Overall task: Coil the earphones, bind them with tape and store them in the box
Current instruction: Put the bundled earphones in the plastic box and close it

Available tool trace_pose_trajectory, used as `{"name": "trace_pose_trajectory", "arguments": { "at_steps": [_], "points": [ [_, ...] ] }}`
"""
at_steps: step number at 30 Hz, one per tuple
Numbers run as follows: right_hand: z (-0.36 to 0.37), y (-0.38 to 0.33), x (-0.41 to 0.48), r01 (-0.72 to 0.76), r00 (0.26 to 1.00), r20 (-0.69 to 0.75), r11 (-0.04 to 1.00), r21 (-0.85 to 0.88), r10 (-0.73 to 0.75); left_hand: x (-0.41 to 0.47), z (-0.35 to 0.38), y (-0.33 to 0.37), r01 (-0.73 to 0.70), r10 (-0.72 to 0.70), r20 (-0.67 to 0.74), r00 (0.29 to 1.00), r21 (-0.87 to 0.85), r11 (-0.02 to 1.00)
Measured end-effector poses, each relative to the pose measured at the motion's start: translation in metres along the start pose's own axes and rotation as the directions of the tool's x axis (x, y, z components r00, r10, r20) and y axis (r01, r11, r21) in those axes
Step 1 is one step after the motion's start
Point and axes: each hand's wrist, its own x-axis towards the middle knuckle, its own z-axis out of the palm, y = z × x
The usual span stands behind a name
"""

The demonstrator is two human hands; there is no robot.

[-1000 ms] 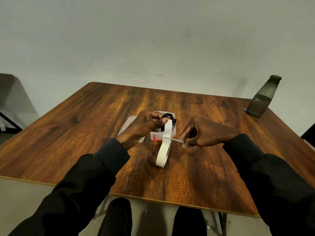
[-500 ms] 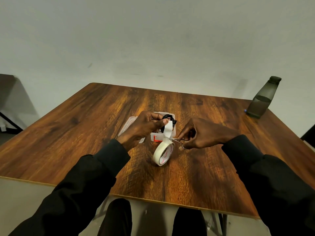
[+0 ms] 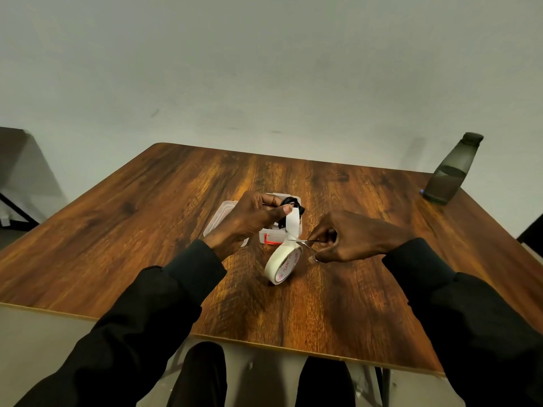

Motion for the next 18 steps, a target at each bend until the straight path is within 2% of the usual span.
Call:
{"name": "trace_pose_trajectory", "arguments": {
  "at_steps": [8,18],
  "points": [
    [0.0,-0.009,-0.011,0.031,0.999,0.045,0.996,-0.079,-0.027,-0.002,0.0,0.001,-0.006,0.004,-0.069,0.998,-0.031,0.999],
    [-0.001,-0.01,-0.016,0.014,0.999,-0.042,0.997,-0.077,-0.018,-0.002,0.001,0.003,-0.006,0.006,-0.083,0.997,-0.001,1.0]
  ]
}}
